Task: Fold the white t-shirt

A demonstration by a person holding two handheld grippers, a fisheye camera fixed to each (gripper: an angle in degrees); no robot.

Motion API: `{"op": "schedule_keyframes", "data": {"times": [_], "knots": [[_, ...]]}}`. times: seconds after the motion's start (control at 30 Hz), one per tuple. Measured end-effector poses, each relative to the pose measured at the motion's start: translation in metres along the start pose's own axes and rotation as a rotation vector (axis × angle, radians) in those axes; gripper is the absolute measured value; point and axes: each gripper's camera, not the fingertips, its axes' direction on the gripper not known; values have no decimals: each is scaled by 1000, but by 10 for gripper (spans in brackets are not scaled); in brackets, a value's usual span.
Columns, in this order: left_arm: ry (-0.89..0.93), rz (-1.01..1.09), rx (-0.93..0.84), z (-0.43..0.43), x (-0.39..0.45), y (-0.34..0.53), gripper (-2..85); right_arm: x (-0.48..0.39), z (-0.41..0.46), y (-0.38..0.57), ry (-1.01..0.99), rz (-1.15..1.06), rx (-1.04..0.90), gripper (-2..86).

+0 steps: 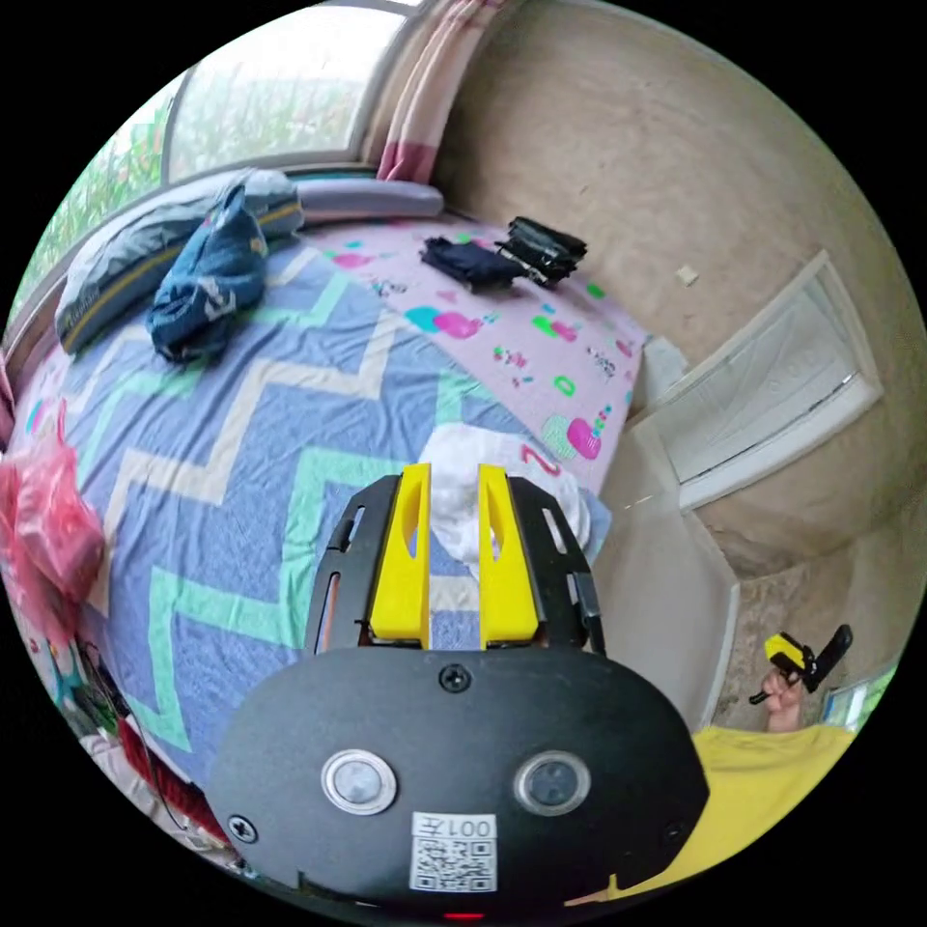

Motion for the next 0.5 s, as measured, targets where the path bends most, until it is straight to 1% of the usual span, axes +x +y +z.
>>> {"op": "schedule_keyframes", "data": {"times": [0.03, 0.1, 0.17, 0.2, 0.27, 0.3, 0.33, 0.4, 0.47, 0.5], "knots": [[16, -22, -28, 24, -14, 3, 36, 9, 6, -1, -3, 7, -13, 5], [28, 8, -68, 57, -20, 7, 36, 46, 29, -6, -27, 20, -30, 5], [-24, 143, -141, 95, 0, 14, 43, 73, 46, -9, -54, 36, -25, 5], [-29, 178, -157, 103, 7, 16, 47, 91, 59, -12, -81, 50, -22, 5], [-8, 275, -193, 132, 40, 23, 60, 116, 78, -16, -130, 45, -35, 5], [4, 278, -200, 138, 46, 24, 65, 133, 94, -18, -151, 25, -51, 5], [37, 252, -222, 153, 56, 23, 76, 142, 102, -20, -158, 15, -62, 5], [43, 143, -243, 176, 59, 18, 83, 183, 138, -30, -212, -22, -111, 5], [-15, 4, -240, 200, 53, 7, 77, 215, 166, -42, -275, -57, -142, 4], [-30, -28, -243, 206, 51, 2, 68, 236, 183, -52, -318, -86, -164, 4]]}}
